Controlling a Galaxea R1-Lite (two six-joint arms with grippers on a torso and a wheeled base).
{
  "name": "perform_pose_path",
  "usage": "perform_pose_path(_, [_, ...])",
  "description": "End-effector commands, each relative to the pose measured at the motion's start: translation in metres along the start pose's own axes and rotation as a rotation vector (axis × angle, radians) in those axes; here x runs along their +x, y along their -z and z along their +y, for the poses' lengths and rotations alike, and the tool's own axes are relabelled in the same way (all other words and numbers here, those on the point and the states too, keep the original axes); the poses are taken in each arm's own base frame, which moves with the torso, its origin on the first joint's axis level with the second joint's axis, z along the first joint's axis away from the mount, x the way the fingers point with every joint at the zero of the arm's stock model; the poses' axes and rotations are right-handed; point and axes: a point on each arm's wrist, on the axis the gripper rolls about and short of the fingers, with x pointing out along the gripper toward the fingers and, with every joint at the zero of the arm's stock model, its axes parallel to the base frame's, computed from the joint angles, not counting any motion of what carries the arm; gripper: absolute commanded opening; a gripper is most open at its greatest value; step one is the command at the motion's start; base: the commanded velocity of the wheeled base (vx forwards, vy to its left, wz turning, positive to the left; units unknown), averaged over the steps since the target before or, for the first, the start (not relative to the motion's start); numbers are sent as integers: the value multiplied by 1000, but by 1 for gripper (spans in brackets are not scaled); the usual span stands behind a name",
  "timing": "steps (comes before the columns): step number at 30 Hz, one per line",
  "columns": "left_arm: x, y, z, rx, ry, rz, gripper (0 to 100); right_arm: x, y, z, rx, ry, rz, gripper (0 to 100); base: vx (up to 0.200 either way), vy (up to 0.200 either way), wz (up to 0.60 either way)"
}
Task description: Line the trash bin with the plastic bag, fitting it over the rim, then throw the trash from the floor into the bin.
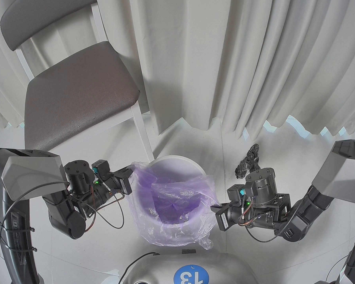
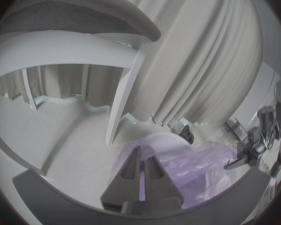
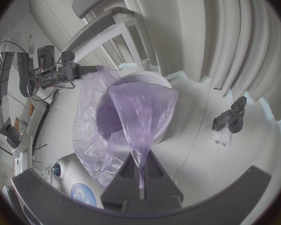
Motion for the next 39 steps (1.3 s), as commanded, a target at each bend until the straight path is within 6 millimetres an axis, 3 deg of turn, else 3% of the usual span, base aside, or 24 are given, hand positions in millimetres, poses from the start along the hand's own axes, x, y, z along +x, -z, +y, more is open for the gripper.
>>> perform_pose_path(1, [-1,12,1,22,-7,31,0,8,-8,-3,1,13,16,0,0,0,0])
perform_pose_path(15, [-21,20,13,173,-36,96,0,12,-28,-22,-82,78,154,0,0,0,0])
perform_pose_path(20, [-11,23,13,166,-37,86,0,19,-33,-23,-83,83,137,0,0,0,0])
perform_pose_path(29, [2,35,7,147,-36,97,0,49,-17,-35,-73,135,177,0,0,0,0])
perform_pose_path(39, [6,25,14,125,-74,50,0,45,-14,-41,-94,144,187,0,0,0,0])
